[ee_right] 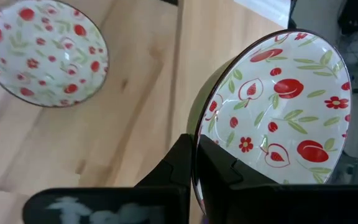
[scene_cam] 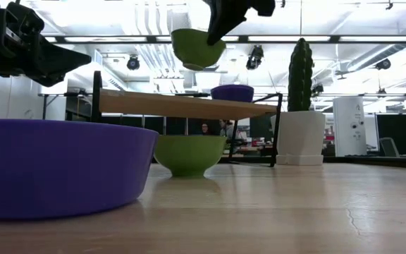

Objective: Pick & Place Mini bowls
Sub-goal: Put the bottom right white patterned bowl on the shelf

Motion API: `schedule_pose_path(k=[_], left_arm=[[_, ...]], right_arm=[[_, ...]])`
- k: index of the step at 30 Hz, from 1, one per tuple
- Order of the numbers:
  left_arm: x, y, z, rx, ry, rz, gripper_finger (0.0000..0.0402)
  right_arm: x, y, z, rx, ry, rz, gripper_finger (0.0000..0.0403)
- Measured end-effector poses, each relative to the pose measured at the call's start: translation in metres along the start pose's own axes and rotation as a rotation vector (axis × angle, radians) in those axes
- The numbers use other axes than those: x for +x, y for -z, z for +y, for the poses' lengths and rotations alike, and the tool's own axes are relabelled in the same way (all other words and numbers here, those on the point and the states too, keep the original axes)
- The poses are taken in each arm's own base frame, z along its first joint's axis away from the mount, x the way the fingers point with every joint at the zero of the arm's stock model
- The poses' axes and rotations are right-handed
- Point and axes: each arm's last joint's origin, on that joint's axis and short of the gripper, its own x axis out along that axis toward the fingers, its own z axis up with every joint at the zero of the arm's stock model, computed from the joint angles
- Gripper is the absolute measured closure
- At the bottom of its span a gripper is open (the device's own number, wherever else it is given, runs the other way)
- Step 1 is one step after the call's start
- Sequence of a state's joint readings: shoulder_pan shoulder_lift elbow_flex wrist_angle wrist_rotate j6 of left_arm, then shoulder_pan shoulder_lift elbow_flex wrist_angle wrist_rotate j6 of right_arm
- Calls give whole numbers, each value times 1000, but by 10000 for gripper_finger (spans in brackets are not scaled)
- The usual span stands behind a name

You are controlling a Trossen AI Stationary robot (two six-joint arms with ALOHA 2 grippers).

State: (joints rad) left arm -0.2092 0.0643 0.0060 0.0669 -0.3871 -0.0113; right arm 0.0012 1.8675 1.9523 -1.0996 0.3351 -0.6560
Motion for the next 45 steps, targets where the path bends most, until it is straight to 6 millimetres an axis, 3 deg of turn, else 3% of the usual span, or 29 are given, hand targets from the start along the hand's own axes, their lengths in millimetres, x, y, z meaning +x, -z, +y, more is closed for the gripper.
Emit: schedule_pose_path(k=[14, 24, 34, 39, 45], left_arm=[[0, 0, 0, 0, 0, 0, 402], [0, 0, 0, 0, 0, 0, 402], [0, 0, 0, 0, 0, 0, 402], [0, 0, 0, 0, 0, 0, 402], [0, 0, 0, 0, 0, 0, 402]], right_arm=[[9, 13, -30, -47, 43, -65, 394], [32, 22, -26, -125, -9, -54, 394], [40, 29, -30, -196, 3, -49, 394], [40, 30, -38, -212, 29, -86, 394], [59, 17, -53, -222, -1, -45, 394]])
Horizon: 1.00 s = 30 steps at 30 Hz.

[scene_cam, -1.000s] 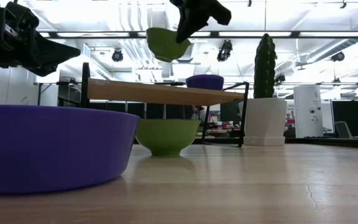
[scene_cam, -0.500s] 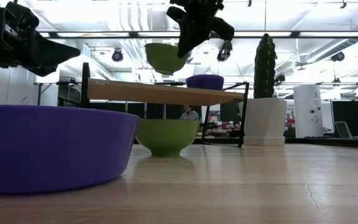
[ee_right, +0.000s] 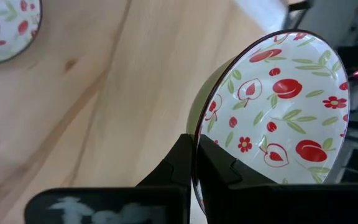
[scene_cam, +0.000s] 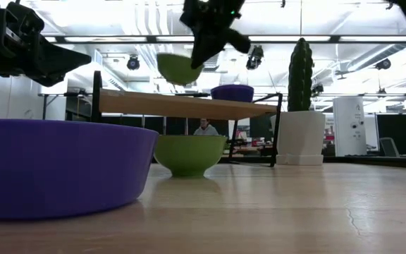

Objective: Pick & Place Mini bowls
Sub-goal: Put the bottom right white patterned bowl on the shelf

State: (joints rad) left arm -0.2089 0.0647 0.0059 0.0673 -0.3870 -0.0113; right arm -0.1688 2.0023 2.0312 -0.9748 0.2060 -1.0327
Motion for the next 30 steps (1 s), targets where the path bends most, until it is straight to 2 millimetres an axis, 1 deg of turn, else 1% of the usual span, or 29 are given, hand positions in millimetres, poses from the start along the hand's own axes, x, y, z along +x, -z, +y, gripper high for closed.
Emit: schedule_pose_path(k=[3, 5, 7, 9, 12, 14, 17, 23, 30], left_arm=[[0, 0, 0, 1, 0, 2, 402], [0, 0, 0, 1, 0, 2, 402], [0, 0, 0, 1, 0, 2, 402], [0, 0, 0, 1, 0, 2, 402], [0, 0, 0, 1, 0, 2, 402], [0, 0, 0, 1, 0, 2, 402], [0, 0, 0, 1, 0, 2, 402], [0, 0, 0, 0, 0, 1, 402], [0, 0, 0, 1, 0, 1, 402]], right_arm=[[11, -7, -5, 11, -67, 33, 394], [10, -10, -9, 18, -98, 45, 394], [8, -12, -16, 38, -105, 14, 394], [7, -12, -18, 51, -99, -10, 394], [8, -10, -16, 51, -116, -2, 394], [8, -9, -17, 91, -114, -4, 394], [10, -6, -15, 107, -142, 19, 394], [22, -7, -12, 98, -157, 54, 394], [28, -6, -10, 95, -174, 70, 394]])
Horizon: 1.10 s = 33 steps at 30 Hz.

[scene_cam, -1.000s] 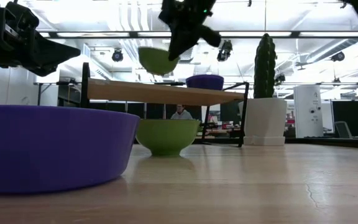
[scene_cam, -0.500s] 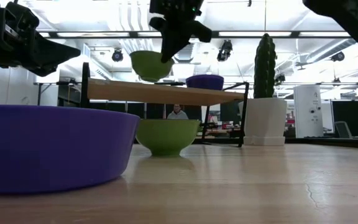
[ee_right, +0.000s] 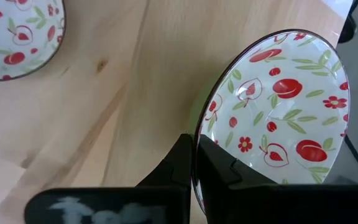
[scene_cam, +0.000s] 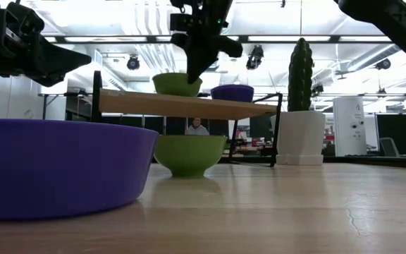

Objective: Pick & Place Mini bowls
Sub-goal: Put the bottom right white patterned bowl on the shelf, then stack the top white patterned bowl on top of the white patterned bowl on the shelf

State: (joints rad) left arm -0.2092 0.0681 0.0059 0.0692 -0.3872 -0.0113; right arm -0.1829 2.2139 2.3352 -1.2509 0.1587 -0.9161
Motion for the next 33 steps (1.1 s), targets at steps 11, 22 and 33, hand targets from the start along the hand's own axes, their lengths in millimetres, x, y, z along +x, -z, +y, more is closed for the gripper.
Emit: schedule_pose_path(k=[11, 22, 33], left_arm=[[0, 0, 0, 0, 0, 0, 402], [0, 0, 0, 0, 0, 0, 402], [0, 0, 0, 0, 0, 0, 402]], right_arm=[[0, 0, 0, 42, 1, -1, 359], [-1, -1, 0, 111, 3, -4, 285], [-34, -5, 6, 192, 51, -51, 234]])
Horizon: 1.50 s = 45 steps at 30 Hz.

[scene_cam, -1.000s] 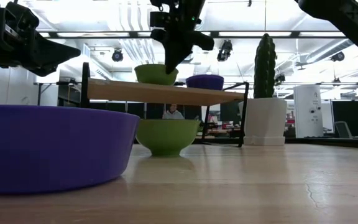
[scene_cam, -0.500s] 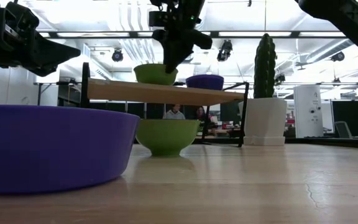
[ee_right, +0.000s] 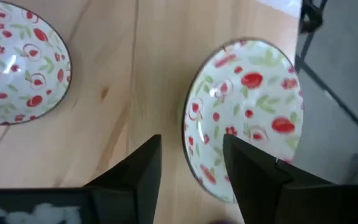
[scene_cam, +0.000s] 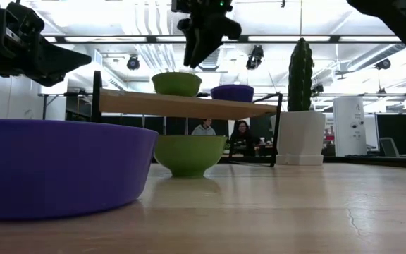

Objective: Pick & Place Mini bowls
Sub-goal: Stack the top white patterned bowl on top of the white patterned bowl on the shelf

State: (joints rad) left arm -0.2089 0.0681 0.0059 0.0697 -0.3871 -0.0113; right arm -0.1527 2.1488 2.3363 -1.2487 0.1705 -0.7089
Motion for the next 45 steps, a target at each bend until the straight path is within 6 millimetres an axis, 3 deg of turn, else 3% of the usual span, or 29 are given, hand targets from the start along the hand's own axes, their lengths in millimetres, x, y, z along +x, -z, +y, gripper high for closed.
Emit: schedule_pose_path(k=[8, 17, 23, 28, 36, 45], left_arm=[[0, 0, 0, 0, 0, 0, 402], [0, 0, 0, 0, 0, 0, 402], [0, 0, 0, 0, 0, 0, 402], [0, 0, 0, 0, 0, 0, 402], [0, 0, 0, 0, 0, 0, 402], [0, 0, 0, 0, 0, 0, 402]], right_arm=[[-35, 7, 4, 213, 23, 11, 245], [-82, 20, 13, 364, -100, -80, 381], [-130, 27, 25, 435, -71, -260, 394], [-159, 38, 52, 435, -22, -466, 394], [-164, 66, 101, 400, 32, -747, 394], [-132, 101, 145, 423, 23, -871, 394]])
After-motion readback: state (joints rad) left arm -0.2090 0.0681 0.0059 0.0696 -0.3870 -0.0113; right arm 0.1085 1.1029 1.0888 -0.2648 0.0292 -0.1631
